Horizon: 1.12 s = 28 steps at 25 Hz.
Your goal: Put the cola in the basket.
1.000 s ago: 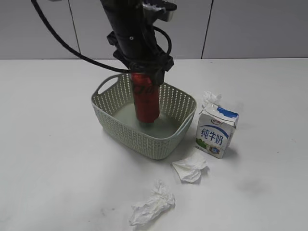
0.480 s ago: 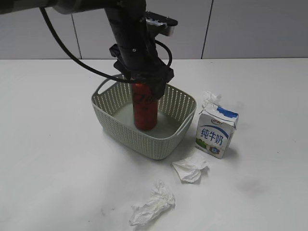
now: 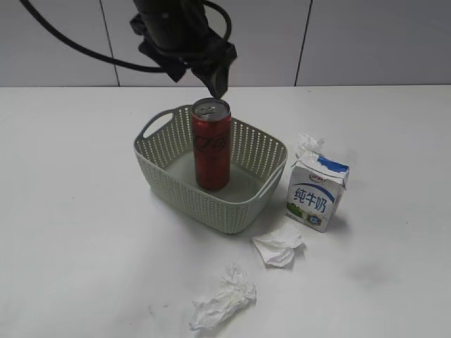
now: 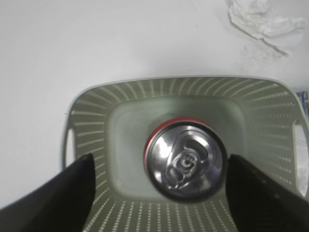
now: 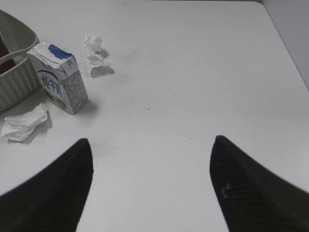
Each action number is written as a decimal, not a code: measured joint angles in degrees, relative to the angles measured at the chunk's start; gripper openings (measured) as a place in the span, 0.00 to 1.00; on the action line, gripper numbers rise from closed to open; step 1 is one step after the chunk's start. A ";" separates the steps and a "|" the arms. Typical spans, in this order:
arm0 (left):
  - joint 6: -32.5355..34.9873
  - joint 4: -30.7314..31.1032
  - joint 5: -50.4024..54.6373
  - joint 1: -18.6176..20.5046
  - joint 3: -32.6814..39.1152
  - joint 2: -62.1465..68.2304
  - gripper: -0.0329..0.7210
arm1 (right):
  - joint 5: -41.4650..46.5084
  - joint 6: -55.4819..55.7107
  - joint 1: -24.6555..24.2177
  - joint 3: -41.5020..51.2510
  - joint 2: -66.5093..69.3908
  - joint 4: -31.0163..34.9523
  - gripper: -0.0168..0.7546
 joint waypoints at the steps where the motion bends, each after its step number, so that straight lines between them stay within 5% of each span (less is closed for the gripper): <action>1: 0.00 0.00 0.40 0.71 0.00 -1.17 0.89 | 0.00 0.00 0.00 0.00 0.00 0.00 0.76; 6: 0.00 0.00 2.30 6.47 0.00 -5.61 0.88 | 0.00 0.00 0.00 0.00 0.00 0.00 0.76; 18: -1.36 1.90 2.57 30.11 5.09 -8.98 0.84 | 0.00 0.00 0.00 0.00 0.00 0.00 0.76; 22: -1.75 1.12 2.63 34.05 11.52 -12.21 0.83 | 0.00 0.00 0.00 0.00 0.00 0.00 0.76; 28: -1.81 0.26 2.57 34.36 25.18 -21.18 0.83 | 0.00 0.00 0.00 0.00 0.00 0.00 0.76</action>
